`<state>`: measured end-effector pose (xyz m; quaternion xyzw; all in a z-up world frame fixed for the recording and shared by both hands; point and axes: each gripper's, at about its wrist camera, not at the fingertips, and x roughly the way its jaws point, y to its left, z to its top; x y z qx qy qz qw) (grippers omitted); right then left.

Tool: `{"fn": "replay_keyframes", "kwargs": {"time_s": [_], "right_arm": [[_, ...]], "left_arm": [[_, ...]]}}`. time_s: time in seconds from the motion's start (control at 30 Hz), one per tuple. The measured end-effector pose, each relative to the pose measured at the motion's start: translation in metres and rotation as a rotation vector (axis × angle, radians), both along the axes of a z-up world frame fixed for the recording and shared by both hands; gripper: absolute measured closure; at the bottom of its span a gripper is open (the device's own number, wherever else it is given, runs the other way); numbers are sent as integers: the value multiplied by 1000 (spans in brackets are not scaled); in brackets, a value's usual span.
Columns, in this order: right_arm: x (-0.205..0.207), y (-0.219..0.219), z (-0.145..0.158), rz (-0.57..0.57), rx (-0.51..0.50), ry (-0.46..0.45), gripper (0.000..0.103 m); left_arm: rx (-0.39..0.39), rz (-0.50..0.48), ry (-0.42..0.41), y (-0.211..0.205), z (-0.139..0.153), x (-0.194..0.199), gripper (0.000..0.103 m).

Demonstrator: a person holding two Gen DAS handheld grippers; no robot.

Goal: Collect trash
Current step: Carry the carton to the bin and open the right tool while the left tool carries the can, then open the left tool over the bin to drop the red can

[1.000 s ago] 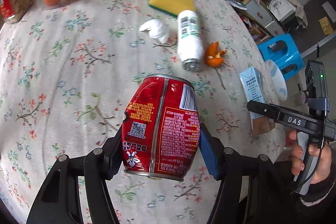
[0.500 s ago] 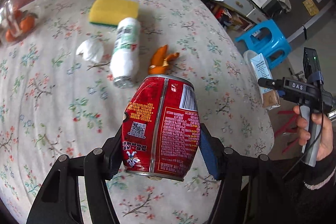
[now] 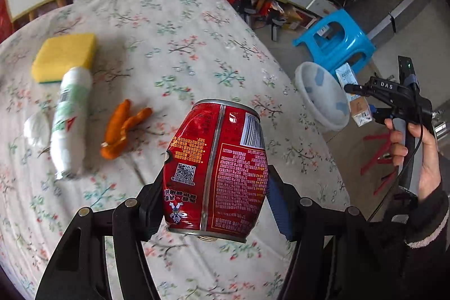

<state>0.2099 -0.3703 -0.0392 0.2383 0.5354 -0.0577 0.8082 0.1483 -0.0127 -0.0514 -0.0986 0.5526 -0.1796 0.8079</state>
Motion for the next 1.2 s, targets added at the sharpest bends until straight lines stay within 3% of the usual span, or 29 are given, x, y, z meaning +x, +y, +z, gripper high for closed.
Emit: {"fn": "replay_keyframes", "kwargs": {"time_s": [0.07,0.13,0.3,0.77,1.13,1.2], "right_arm": [[3,-11,-1,-25,18,-19,40],[4,-23,-4,-58,31,-16,20],[-5,-40,-5,-77,65,19,20],[-58,-104,3,-94,-44,30,19],[-78,-143,4,-165,1,25,19],[-78,-144,4,-163,4,22,19]], "left_arm": [[3,-20,3,-14,-2,9,36],[4,-41,3,-28,-2,18,36],[5,-93,-8,-71,0,41,36],[-16,-240,-67,-206,-1,85,36],[-16,-275,-110,-276,-10,111,36],[12,-242,-126,-280,-9,113,34]]}}
